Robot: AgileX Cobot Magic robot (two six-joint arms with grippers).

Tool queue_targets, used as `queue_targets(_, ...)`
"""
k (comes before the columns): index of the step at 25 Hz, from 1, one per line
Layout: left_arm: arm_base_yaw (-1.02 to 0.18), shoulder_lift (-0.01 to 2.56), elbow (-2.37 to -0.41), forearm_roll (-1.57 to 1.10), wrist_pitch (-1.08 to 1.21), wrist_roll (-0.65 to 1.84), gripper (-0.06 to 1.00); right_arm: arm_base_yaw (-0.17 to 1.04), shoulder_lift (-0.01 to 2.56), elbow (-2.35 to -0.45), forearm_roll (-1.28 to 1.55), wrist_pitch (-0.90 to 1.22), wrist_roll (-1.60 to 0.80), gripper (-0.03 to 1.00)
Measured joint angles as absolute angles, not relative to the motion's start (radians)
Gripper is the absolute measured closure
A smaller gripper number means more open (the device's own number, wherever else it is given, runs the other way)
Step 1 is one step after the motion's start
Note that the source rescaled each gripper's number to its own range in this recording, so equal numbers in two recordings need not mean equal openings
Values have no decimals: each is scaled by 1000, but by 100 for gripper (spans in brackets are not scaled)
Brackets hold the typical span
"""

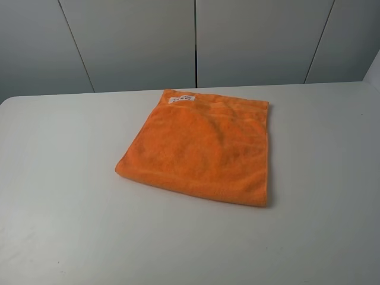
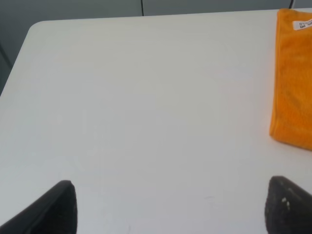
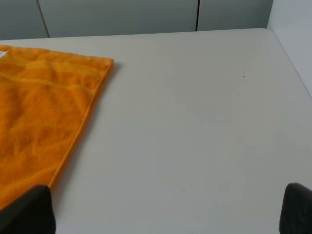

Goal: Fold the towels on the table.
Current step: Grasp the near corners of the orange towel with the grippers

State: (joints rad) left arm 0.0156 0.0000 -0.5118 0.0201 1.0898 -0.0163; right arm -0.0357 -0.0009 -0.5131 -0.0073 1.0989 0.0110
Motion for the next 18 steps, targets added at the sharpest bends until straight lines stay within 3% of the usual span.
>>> queue_targets(18, 16, 0, -512, -19, 1090, -20, -5, -36, -1, -513, -7, 1099, 11, -3)
